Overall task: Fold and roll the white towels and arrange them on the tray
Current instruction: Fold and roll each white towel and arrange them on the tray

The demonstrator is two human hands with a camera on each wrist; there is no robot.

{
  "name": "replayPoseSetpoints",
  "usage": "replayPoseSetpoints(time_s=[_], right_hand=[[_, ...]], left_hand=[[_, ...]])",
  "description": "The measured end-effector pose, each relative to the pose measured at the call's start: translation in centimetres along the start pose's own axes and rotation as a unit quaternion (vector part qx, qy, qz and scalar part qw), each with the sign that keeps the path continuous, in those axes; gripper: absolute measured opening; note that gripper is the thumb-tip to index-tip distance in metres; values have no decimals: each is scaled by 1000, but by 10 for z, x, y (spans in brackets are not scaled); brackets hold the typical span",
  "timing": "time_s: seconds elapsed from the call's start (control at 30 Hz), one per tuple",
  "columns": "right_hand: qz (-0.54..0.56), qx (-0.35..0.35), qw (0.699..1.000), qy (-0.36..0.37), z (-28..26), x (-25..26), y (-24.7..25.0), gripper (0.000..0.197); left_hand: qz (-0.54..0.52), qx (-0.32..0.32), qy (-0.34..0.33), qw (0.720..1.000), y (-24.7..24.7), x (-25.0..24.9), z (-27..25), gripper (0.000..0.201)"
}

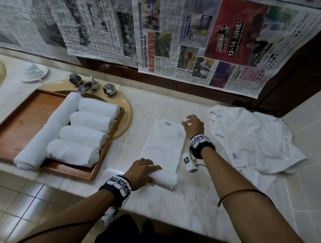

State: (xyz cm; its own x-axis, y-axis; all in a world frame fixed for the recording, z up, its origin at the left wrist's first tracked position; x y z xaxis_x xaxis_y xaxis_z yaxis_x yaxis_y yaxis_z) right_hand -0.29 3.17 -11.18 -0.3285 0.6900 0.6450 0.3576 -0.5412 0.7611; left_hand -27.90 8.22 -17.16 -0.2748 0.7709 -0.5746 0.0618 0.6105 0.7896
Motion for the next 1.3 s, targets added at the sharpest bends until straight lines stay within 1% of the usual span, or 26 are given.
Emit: replayPoseSetpoints(time_s=[0.07,0.13,0.23,0.27,0.33,0.4,0.43,0.47,0.5,0.57,0.6,0.63,0.67,0.7,0.73,0.77,0.8,0.87,0.97,1.07,1.17,1.23,1.3], right_hand=[[1,31,999,30,-14,-2,-6,23],[1,75,995,61,-36,-3,-14,16],[-6,146,986,80,-76,-6,-23,12],[-4,178,981,75,-90,-9,-26,15],[-11,248,967,63,-118,-13,-30,28],[-84,296,948,79,-140,-18,-31,46],[-130,303,939,99,-148,-19,-31,53],[-163,298,933,119,-154,-20,-30,55],[-177,285,933,133,-156,-21,-30,54],[-163,258,943,135,-156,-23,-30,46],[-147,251,949,125,-154,-25,-31,42],[-131,248,953,112,-152,-29,-32,40],[-117,246,957,98,-150,-31,-34,38],[-107,244,960,85,-147,-34,-35,36],[-95,243,963,75,-144,-36,-36,35],[-84,241,965,67,-141,-37,-37,34],[-73,239,966,62,-139,-38,-37,33],[-67,241,967,55,-133,-39,-37,33],[-88,244,963,71,-132,-38,-38,35],[-154,189,958,152,-137,-26,-36,38],[-188,135,949,214,-149,-15,-35,47],[-231,110,932,255,-160,-11,-38,58],[-240,87,926,278,-168,-13,-41,72]], left_hand=[[-4,24,16,1000,1,0,5,55],[-9,54,38,998,3,2,14,53],[-16,116,76,990,2,7,31,53],[-21,131,88,987,1,9,38,54],[-29,153,117,981,3,12,50,52],[-56,181,138,972,4,13,58,48],[-76,200,141,967,4,12,61,47],[-93,217,140,962,5,11,63,45],[-108,221,137,960,8,10,64,45],[-131,184,140,964,15,11,63,45],[-134,150,143,969,18,12,60,45],[-113,105,137,979,21,11,56,44],[-66,44,111,991,26,6,52,41],[-12,-29,68,997,30,-1,46,38],[30,-89,16,995,31,-11,38,36],[58,-127,-29,990,28,-18,30,36],[73,-144,-55,985,23,-21,24,37],[82,-149,-66,983,14,-17,18,44],[81,-127,-40,988,13,-11,22,46],[85,-94,-8,992,19,-12,34,44],[98,-80,13,992,25,-14,47,43],[90,-52,32,994,25,-11,56,44],[64,-18,59,996,24,-3,65,45]])
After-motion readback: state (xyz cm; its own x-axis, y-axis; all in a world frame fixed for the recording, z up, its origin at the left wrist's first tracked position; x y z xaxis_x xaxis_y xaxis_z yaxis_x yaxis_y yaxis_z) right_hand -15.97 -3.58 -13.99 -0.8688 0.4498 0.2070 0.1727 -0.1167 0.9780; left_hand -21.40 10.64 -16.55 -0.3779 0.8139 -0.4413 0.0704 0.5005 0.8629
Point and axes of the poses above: each hand's wrist, its own z-axis towards the middle knuckle, its own y-axis out of the back of the hand, x = y × z, the point moved 7 cm from there along z, towards the middle knuckle, and after that the axes turned 7 degrees about -z, right-handed, at the moved point
